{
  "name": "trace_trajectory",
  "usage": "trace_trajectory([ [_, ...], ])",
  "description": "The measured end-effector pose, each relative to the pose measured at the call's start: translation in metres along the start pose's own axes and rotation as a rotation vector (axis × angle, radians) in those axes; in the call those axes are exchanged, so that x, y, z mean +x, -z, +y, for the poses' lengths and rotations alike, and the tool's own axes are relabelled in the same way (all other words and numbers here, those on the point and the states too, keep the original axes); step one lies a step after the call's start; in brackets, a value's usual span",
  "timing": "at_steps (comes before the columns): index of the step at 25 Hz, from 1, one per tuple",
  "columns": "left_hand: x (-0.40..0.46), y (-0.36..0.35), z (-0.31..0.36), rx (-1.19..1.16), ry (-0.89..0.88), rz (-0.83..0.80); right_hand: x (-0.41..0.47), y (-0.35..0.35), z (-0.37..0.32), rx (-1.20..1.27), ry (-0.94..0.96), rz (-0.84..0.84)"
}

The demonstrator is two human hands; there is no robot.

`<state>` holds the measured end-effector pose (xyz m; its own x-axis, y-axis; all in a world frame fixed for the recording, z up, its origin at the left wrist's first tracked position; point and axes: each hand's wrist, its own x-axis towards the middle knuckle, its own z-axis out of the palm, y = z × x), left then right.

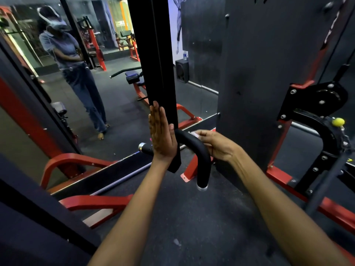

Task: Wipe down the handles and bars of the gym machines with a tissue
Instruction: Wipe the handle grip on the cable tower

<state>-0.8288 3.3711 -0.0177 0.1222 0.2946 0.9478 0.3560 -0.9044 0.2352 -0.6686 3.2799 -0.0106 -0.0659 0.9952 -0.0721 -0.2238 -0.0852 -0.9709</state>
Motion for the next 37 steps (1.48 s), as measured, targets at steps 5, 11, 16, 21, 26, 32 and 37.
trace_trajectory([
  [5,-0.004,-0.001,-0.001,0.001,-0.012,0.009,-0.013,0.004,0.027,0.082,-0.033,-0.038],
  [11,-0.004,-0.003,-0.004,0.000,0.002,0.019,-0.013,0.021,0.007,-0.731,0.047,0.111],
  [16,-0.003,-0.005,-0.005,-0.007,-0.007,0.009,-0.007,-0.038,-0.037,-0.448,0.390,0.182],
  [21,-0.004,-0.006,-0.004,0.000,-0.007,0.018,-0.070,-0.017,0.019,-0.716,0.584,0.470],
  [26,-0.004,-0.006,-0.002,-0.011,0.028,-0.006,-0.034,-0.052,-0.018,-0.874,0.767,0.495],
  [32,-0.011,-0.004,-0.002,-0.013,0.040,-0.036,-0.069,-0.054,0.086,-0.712,0.816,0.903],
  [37,-0.021,-0.005,-0.002,-0.038,0.084,-0.053,-0.066,-0.036,0.128,-0.329,0.385,1.092],
])
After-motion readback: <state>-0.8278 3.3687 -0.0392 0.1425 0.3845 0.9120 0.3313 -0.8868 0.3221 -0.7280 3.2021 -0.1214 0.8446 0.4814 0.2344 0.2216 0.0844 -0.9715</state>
